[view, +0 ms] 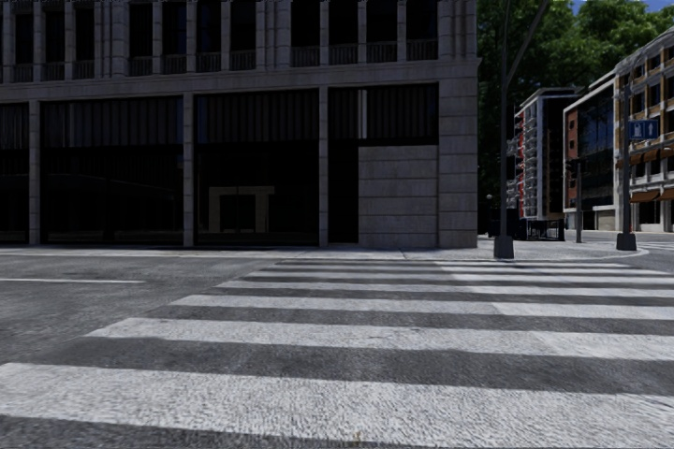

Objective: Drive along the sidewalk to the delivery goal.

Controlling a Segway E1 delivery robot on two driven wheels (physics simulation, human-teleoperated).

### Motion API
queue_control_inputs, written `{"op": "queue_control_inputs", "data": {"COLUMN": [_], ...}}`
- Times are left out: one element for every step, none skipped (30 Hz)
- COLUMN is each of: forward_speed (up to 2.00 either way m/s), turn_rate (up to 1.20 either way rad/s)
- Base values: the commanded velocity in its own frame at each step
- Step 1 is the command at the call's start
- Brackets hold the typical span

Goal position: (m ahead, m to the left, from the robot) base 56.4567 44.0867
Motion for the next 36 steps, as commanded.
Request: {"op": "queue_control_inputs", "data": {"forward_speed": [2.00, 2.00, 2.00, 2.00, 2.00, 2.00, 2.00, 2.00, 2.00, 2.00, 2.00, 2.00, 2.00, 2.00, 2.00, 2.00, 2.00, 2.00, 2.00, 2.00, 2.00, 2.00, 2.00, 2.00, 2.00, 2.00, 2.00, 2.00, 2.00, 2.00, 2.00, 2.00, 2.00, 2.00, 2.00, 2.00], "turn_rate": [-0.24, -0.24, -0.24, -0.24, -0.24, -0.24, -0.11, -0.11, 0.00, 0.00, 0.00, 0.00, 0.00, 0.00, 0.00, 0.00, 0.00, 0.00, 0.00, 0.00, 0.00, 0.00, 0.00, 0.00, 0.00, 0.00, 0.00, 0.00, 0.00, 0.00, 0.00, 0.00, 0.00, 0.00, 0.00, 0.00]}}
